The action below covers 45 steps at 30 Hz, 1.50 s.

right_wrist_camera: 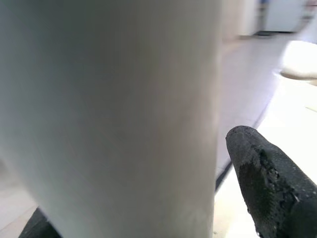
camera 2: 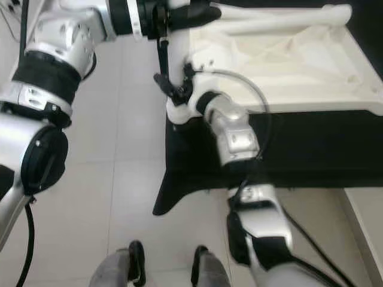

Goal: Building children table

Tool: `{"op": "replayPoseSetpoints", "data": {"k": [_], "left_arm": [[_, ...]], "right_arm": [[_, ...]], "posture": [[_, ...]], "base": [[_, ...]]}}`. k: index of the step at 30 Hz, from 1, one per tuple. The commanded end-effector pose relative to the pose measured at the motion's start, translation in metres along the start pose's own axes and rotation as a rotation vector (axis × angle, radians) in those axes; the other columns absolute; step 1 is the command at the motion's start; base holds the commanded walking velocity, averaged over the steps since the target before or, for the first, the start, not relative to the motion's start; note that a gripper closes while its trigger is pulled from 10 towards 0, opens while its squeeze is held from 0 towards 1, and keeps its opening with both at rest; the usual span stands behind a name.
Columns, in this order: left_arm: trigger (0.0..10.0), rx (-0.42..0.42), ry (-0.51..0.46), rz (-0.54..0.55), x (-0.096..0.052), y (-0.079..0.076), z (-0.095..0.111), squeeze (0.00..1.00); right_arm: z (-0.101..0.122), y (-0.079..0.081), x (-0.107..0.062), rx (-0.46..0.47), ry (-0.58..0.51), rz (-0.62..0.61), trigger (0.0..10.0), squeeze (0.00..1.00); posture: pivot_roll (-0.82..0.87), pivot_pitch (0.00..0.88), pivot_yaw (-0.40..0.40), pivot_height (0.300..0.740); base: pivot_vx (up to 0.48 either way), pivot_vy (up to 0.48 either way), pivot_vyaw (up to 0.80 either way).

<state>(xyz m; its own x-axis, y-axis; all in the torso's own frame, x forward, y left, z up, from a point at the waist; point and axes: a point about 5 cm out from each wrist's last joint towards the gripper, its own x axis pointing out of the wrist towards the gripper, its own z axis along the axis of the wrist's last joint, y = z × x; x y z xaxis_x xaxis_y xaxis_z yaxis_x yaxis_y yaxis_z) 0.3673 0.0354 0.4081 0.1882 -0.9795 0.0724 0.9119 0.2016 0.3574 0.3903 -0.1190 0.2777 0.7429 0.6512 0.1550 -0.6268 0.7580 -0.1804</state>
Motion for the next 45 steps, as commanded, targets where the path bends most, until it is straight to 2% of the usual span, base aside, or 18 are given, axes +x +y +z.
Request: {"op": "replayPoseSetpoints", "data": {"k": [1,6,9,10,19,25,26,27,29,30,33,34,35,36,37,39,41,45], "left_arm": [[0.0,0.003,0.051,-0.129,0.013,-0.012,-0.004,0.00],[0.0,0.003,0.050,-0.135,0.013,-0.013,-0.003,0.00],[0.0,0.003,0.050,-0.137,0.014,-0.013,-0.003,0.00],[0.0,0.002,0.051,-0.139,0.014,-0.013,-0.003,0.00],[0.0,0.001,0.056,-0.142,0.013,-0.013,-0.004,0.00],[0.0,0.003,0.053,-0.140,0.014,-0.013,-0.005,0.00],[1.5,-0.006,0.046,-0.128,0.014,-0.013,-0.005,0.00],[10.0,-0.010,0.047,-0.116,0.014,-0.012,-0.006,1.00],[10.0,-0.010,0.047,-0.116,0.014,-0.012,-0.006,1.00],[10.0,-0.009,0.062,-0.069,0.013,-0.009,-0.008,1.00],[10.0,-0.009,0.062,-0.069,0.013,-0.009,-0.008,1.00],[10.0,-0.002,0.072,-0.046,0.011,-0.006,-0.008,1.00],[10.0,-0.004,0.079,-0.003,0.005,-0.001,-0.007,0.00],[10.0,-0.004,0.079,-0.003,0.005,-0.001,-0.007,0.00],[10.0,-0.008,0.090,0.034,0.000,0.003,-0.007,0.00],[10.0,-0.008,0.090,0.034,0.000,0.003,-0.007,0.00],[10.0,-0.011,0.122,0.058,-0.006,0.006,-0.011,0.00],[10.0,-0.004,0.133,0.042,-0.003,0.004,-0.012,0.00]], "right_arm": [[0.007,-0.015,-0.007,0.010,-0.027,0.037,10.0,0.00],[0.000,-0.013,-0.004,0.068,-0.004,0.183,10.0,0.00],[-0.002,-0.013,-0.003,0.079,0.001,0.204,10.0,0.00],[-0.002,-0.012,-0.002,0.100,-0.010,0.218,0.0,0.00],[0.002,-0.013,0.004,0.129,-0.059,0.256,0.0,0.00],[-0.001,-0.021,-0.001,0.108,-0.059,0.202,0.0,0.00],[-0.003,-0.023,-0.003,0.096,-0.056,0.181,0.0,0.00],[-0.004,-0.025,-0.004,0.081,-0.051,0.163,0.0,0.00],[-0.004,-0.025,-0.004,0.081,-0.051,0.163,0.0,0.00],[-0.011,-0.029,-0.010,0.021,-0.012,0.108,0.0,0.00],[-0.011,-0.029,-0.010,0.021,-0.012,0.108,0.0,0.00],[-0.018,-0.032,-0.013,-0.002,0.021,0.049,0.0,0.00],[-0.044,-0.036,-0.022,-0.041,0.169,-0.218,0.0,0.00],[-0.044,-0.036,-0.022,-0.041,0.169,-0.218,0.0,0.00],[-0.067,-0.017,-0.032,-0.019,0.207,-0.418,0.0,0.00],[-0.067,-0.017,-0.032,-0.019,0.207,-0.418,0.0,0.00],[-0.086,0.025,-0.047,0.051,0.221,-0.687,0.0,0.00],[-0.083,0.032,-0.034,0.082,0.176,-0.701,0.0,0.00]], "posture": [[0.08,0.271,0.018,0.740],[0.09,0.277,0.023,0.740],[0.09,0.277,0.023,0.740],[0.10,0.280,0.026,0.740],[0.10,0.284,0.029,0.740],[0.10,0.281,0.031,0.740],[0.10,0.280,0.033,0.740],[0.10,0.281,0.034,0.740],[0.10,0.281,0.034,0.740],[0.09,0.278,0.029,0.740],[0.09,0.278,0.029,0.740],[0.09,0.277,0.023,0.740],[0.10,0.274,-0.008,0.740],[0.10,0.274,-0.008,0.740],[0.12,0.278,-0.012,0.740],[0.12,0.278,-0.012,0.740],[0.12,0.265,0.016,0.740],[0.13,0.261,0.017,0.740]], "base": [[0.000,0.000,0.00],[0.000,0.000,0.00],[0.000,0.000,0.00],[0.000,0.000,0.00],[0.000,0.000,0.00],[0.000,0.000,0.00],[0.000,0.000,0.00],[0.000,0.000,0.00],[0.000,0.000,0.00],[0.000,0.000,0.00],[0.000,0.000,0.00],[0.000,0.000,0.00],[0.000,0.000,0.00],[0.000,0.000,0.00],[0.000,0.000,0.00],[0.000,0.000,0.00],[0.000,0.000,0.00],[0.000,0.000,0.00]]}}
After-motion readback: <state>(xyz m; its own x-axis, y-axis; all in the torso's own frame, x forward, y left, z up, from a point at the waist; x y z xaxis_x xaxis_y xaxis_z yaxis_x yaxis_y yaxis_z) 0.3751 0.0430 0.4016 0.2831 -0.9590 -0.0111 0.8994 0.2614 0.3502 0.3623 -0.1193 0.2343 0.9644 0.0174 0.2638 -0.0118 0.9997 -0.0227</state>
